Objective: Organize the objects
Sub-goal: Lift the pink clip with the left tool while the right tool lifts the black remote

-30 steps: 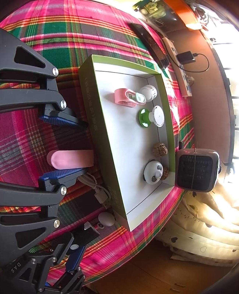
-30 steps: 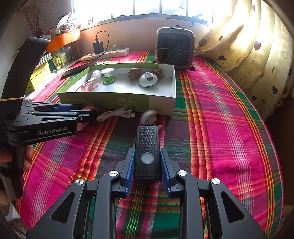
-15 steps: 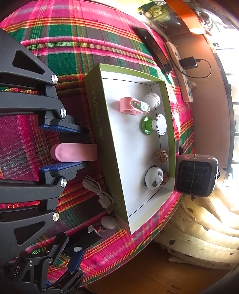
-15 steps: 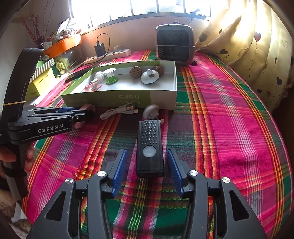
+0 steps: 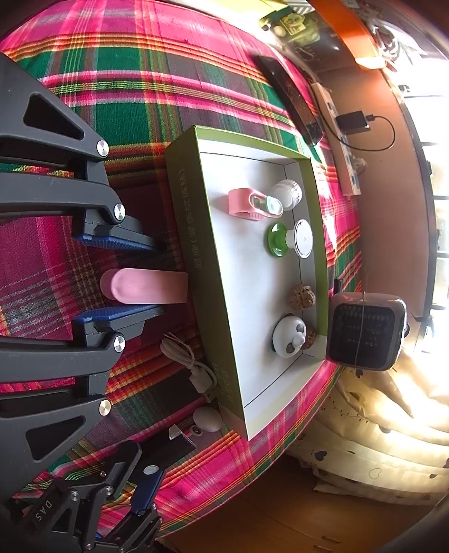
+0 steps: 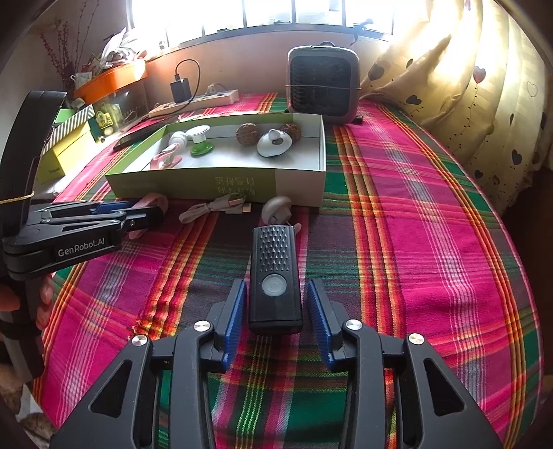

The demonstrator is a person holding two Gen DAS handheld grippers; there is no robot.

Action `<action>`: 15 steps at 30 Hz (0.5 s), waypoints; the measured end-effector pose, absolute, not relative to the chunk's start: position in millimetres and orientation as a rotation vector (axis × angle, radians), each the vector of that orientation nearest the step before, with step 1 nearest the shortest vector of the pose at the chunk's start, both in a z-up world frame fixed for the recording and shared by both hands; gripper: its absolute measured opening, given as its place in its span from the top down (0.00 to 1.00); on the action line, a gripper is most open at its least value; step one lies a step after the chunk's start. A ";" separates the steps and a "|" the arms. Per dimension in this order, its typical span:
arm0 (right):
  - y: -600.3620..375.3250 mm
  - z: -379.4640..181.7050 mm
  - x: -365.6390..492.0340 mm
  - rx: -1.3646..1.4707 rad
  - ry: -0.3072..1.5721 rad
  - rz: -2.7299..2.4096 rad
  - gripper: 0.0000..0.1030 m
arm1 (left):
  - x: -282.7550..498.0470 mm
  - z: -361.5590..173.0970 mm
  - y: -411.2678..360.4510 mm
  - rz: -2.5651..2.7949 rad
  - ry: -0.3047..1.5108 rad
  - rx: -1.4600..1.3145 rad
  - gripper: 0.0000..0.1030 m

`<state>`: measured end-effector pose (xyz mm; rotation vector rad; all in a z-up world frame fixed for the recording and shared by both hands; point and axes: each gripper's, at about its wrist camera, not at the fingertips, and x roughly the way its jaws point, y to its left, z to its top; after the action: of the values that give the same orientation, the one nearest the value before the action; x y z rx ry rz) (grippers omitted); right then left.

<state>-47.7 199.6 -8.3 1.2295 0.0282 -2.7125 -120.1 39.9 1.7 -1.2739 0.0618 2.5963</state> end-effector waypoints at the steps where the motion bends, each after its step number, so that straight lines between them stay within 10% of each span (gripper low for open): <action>1: 199.6 -8.1 -47.3 1.228 0.028 -2.712 0.69 | -119.7 1.8 40.4 2.597 0.069 -1.272 0.75; 15: 199.2 -7.7 -47.6 1.225 0.030 -2.712 0.73 | -119.6 2.3 40.8 2.604 0.084 -1.270 0.77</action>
<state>-47.6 199.2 -7.7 1.2251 0.0303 -2.7124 -119.6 40.8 2.3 -1.2702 0.0841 2.6038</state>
